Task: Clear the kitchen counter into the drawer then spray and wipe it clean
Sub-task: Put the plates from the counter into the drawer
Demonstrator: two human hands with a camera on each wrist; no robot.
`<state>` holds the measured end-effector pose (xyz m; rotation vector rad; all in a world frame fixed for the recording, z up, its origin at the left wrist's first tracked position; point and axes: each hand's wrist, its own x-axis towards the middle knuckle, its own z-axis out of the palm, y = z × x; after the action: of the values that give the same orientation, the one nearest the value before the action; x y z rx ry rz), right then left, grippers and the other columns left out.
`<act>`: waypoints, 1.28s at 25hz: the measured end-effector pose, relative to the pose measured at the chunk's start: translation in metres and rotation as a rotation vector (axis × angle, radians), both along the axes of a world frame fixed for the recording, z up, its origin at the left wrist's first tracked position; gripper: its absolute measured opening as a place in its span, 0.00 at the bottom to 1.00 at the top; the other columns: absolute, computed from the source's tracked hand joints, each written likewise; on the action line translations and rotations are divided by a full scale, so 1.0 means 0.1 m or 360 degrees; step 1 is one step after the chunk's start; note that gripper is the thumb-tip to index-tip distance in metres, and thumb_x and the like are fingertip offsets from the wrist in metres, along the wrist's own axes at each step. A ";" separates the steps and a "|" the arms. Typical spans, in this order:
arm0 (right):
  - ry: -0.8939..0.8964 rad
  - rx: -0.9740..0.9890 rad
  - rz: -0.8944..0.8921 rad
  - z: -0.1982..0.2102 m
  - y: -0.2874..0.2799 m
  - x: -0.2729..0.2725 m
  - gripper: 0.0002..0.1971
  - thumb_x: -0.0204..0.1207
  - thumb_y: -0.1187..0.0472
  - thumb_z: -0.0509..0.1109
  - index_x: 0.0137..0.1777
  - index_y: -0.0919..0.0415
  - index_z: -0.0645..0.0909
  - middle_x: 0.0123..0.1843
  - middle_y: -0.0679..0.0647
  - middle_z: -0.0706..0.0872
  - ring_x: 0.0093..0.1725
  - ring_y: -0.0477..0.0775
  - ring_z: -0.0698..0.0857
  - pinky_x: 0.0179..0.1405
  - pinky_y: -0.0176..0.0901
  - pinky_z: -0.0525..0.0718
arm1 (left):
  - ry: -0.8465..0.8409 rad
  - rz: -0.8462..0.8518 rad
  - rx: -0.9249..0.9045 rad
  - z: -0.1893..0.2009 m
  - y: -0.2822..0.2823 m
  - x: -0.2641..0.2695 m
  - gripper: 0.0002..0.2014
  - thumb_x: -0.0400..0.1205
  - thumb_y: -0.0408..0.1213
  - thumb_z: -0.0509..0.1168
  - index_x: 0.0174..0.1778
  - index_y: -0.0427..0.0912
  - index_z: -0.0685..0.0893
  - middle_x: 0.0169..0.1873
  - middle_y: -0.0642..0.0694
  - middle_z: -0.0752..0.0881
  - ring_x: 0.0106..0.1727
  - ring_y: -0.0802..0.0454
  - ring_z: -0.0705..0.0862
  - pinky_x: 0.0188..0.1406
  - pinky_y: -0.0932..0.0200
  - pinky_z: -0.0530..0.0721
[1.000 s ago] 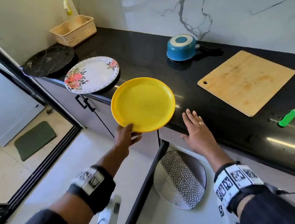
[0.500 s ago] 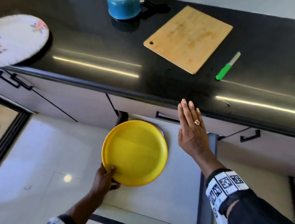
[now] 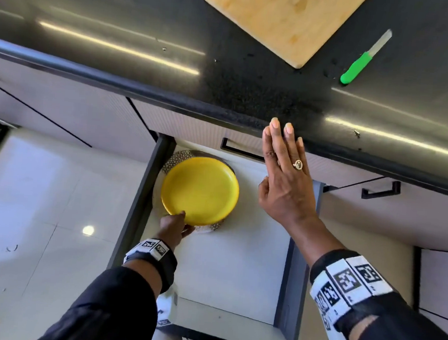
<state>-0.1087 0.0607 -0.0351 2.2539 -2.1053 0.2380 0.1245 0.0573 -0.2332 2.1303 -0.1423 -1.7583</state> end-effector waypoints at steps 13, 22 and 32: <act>-0.0156 0.0121 0.0019 0.34 -0.37 0.77 0.44 0.75 0.58 0.70 0.86 0.68 0.51 0.88 0.64 0.48 0.87 0.65 0.46 0.85 0.62 0.52 | 0.0001 -0.0096 -0.0894 1.06 -0.53 0.73 0.06 0.85 0.38 0.67 0.50 0.39 0.82 0.42 0.39 0.85 0.39 0.47 0.82 0.39 0.56 0.81; -0.0445 0.0480 0.0278 0.65 -2.03 3.02 0.44 0.81 0.39 0.64 0.88 0.56 0.46 0.89 0.58 0.41 0.87 0.62 0.41 0.86 0.65 0.44 | 0.0097 0.0149 -0.1304 2.34 -2.00 2.89 0.13 0.85 0.49 0.65 0.52 0.41 0.80 0.37 0.46 0.86 0.33 0.52 0.83 0.32 0.62 0.81; -0.0338 0.1115 -0.0103 0.67 -2.48 3.73 0.60 0.64 0.17 0.59 0.76 0.34 0.16 0.73 0.50 0.07 0.73 0.64 0.11 0.73 0.74 0.22 | 0.0063 0.0087 -0.1012 2.57 -3.27 4.20 0.25 0.76 0.62 0.69 0.49 0.40 0.85 0.39 0.45 0.91 0.35 0.51 0.86 0.47 0.54 0.87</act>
<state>0.2644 -0.1871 0.0323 2.5784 -2.6894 -0.3385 0.5441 -0.2693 0.0240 1.6183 -0.5465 -1.4630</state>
